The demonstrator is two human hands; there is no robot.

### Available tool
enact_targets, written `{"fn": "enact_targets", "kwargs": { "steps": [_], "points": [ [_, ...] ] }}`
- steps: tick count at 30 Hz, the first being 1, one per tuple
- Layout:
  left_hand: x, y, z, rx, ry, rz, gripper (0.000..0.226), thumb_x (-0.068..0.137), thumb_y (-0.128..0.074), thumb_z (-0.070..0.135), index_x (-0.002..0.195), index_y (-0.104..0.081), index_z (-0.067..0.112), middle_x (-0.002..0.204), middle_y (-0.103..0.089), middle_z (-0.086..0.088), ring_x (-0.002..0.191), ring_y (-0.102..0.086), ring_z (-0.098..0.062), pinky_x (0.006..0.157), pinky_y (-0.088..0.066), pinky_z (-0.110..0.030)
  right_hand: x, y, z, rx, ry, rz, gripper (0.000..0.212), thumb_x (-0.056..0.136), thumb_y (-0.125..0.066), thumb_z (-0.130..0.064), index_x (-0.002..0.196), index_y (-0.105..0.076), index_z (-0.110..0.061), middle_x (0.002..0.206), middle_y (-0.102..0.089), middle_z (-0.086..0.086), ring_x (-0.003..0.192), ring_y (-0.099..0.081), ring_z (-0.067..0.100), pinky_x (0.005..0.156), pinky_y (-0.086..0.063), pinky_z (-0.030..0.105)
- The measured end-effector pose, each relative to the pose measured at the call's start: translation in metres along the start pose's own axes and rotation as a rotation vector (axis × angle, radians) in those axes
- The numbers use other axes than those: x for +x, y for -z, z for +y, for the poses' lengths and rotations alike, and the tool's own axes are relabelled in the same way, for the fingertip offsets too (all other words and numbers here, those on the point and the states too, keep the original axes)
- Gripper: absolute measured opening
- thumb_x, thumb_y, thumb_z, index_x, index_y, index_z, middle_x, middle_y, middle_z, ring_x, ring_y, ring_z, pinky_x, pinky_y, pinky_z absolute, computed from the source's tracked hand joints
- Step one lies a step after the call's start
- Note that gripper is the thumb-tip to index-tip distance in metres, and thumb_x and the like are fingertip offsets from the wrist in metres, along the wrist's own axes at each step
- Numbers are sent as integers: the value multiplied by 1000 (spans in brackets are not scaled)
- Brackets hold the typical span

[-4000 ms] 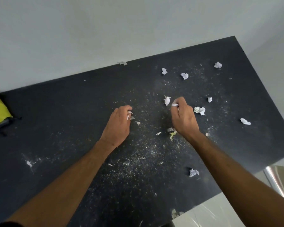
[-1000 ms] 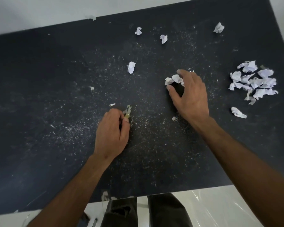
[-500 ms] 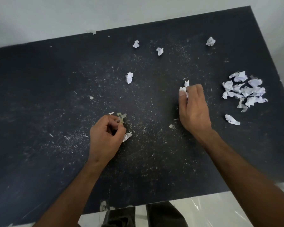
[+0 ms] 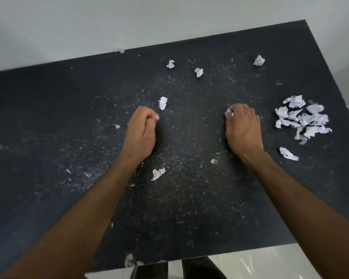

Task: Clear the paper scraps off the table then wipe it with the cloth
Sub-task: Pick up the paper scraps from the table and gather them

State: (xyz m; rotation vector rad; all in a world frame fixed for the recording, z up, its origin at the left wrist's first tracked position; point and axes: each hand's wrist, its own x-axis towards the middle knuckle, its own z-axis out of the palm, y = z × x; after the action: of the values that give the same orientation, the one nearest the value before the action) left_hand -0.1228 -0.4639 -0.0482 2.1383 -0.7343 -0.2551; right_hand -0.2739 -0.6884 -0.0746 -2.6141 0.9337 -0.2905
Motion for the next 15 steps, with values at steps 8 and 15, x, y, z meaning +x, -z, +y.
{"fn": "enact_targets", "kwargs": {
  "steps": [8,15],
  "points": [
    [68,-12,-20,441,-160,-212,30,102,-50,31,122,-53,9,116,-52,-12,101,-50,-24,93,-46,-41,-64,13,-58,388,221,-318,23,104,-43,-15,121,-58,-11,103,-58,-4,95,-55,13,86,-48,32],
    [62,10,-12,287,-92,-195,19,105,-41,17,113,-54,6,102,-58,-6,81,-52,-15,75,-44,-32,-101,-24,-97,202,596,-378,36,105,-47,-39,130,-61,-17,101,-58,-3,91,-50,15,85,-43,35]
  ]
}}
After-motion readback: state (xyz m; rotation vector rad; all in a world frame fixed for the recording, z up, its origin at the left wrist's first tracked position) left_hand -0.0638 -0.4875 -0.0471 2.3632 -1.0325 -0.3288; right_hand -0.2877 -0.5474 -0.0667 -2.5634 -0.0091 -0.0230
